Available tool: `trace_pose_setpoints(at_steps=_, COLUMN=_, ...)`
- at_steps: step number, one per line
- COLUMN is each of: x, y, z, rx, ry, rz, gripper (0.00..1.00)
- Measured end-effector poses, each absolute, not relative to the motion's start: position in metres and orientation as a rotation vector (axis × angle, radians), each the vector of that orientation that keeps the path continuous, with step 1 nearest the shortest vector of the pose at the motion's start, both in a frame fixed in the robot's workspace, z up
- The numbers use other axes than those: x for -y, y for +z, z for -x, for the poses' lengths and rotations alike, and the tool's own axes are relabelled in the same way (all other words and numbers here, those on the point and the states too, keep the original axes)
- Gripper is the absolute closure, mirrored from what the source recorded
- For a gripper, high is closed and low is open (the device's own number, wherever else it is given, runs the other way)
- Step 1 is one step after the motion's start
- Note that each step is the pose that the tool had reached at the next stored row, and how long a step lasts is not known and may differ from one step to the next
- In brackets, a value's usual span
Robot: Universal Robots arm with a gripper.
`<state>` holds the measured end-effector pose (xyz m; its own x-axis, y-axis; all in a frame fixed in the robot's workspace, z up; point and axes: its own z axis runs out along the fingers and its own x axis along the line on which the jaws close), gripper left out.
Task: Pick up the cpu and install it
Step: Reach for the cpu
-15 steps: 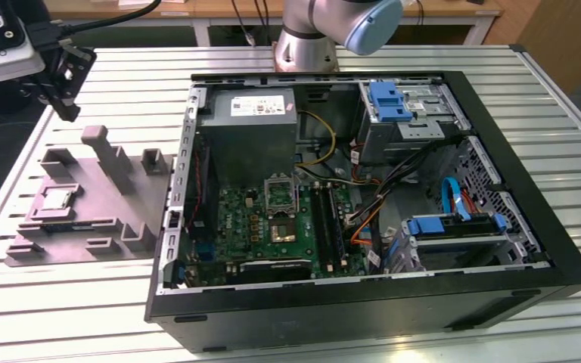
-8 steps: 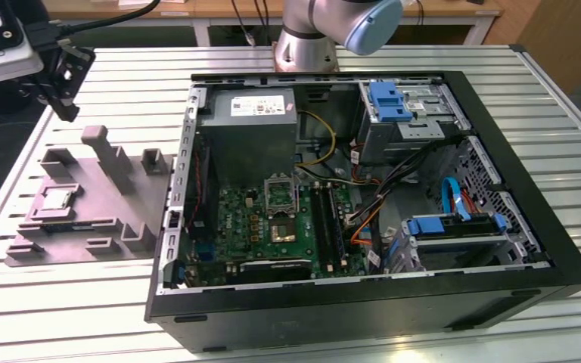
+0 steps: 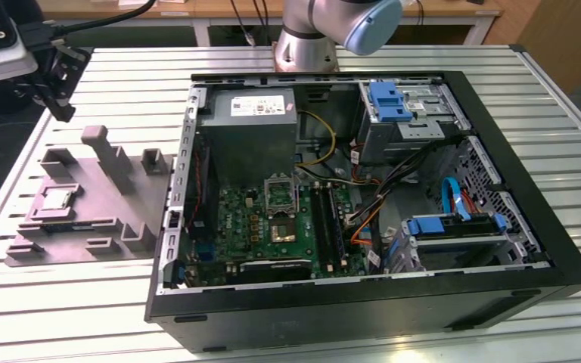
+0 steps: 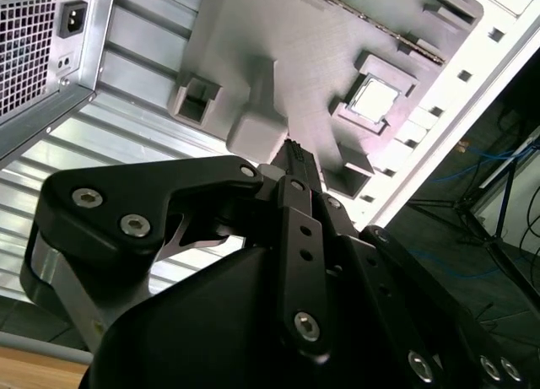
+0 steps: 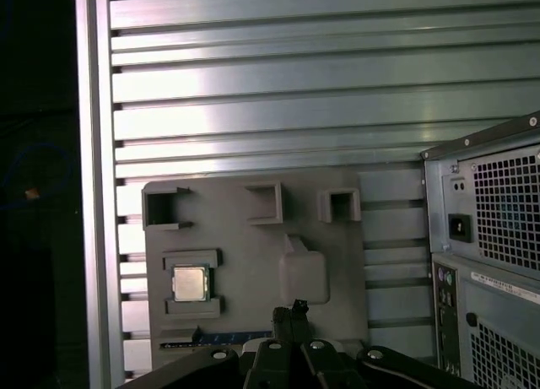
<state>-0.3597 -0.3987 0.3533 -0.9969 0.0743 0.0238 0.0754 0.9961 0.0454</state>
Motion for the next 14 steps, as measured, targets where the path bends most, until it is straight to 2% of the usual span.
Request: trace_pose_setpoints(at_steps=14, x=0.3987, y=0.3531, z=0.3637, rx=3.116, ry=-0.072, rz=0.117, gripper=0.89)
